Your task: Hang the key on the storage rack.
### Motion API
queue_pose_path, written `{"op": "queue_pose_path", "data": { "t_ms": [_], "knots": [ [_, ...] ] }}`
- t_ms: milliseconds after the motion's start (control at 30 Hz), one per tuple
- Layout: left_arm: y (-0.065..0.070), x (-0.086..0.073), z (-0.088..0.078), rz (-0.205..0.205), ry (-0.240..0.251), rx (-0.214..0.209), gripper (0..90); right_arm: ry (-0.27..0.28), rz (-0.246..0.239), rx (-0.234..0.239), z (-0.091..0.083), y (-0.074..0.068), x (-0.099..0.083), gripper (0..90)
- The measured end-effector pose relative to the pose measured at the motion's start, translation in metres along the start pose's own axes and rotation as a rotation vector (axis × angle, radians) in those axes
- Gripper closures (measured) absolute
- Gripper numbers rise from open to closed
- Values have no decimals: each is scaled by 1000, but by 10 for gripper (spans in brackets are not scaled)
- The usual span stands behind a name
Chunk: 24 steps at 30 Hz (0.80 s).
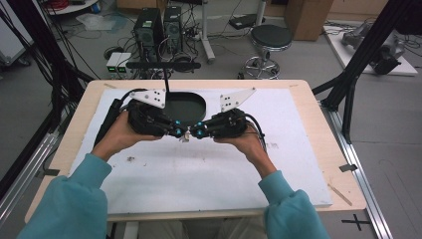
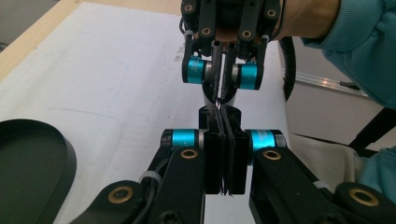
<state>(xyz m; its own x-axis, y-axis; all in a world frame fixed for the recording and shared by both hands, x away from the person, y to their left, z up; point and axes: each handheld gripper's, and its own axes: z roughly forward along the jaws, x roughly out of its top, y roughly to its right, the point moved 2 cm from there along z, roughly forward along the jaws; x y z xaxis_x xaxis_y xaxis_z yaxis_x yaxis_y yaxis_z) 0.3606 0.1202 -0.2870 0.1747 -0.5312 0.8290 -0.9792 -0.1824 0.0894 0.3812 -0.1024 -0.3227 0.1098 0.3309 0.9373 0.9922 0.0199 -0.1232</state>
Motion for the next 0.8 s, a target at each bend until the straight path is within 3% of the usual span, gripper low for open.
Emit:
{"op": "queue_pose_path", "data": {
  "t_ms": [300, 433, 500, 567, 633, 800],
  "knots": [
    [2, 0, -1, 3, -2, 27, 884, 18, -5, -12, 1, 0, -2, 856],
    [2, 0, -2, -3, 7, 37, 884, 39, 11, -37, 0, 0, -3, 644],
    [1, -1, -4, -5, 9, 44, 884, 47, 32, -91, 0, 0, -3, 397],
    [0, -1, -6, -9, 15, 54, 884, 48, 65, -183, -1, 0, -4, 167],
    [0, -1, -7, -6, 22, 68, 883, 20, 73, -277, -3, 2, -6, 9],
    [-5, -2, -15, -14, 50, 97, 884, 46, 113, -361, -22, 2, -15, 4]
  ]
}}
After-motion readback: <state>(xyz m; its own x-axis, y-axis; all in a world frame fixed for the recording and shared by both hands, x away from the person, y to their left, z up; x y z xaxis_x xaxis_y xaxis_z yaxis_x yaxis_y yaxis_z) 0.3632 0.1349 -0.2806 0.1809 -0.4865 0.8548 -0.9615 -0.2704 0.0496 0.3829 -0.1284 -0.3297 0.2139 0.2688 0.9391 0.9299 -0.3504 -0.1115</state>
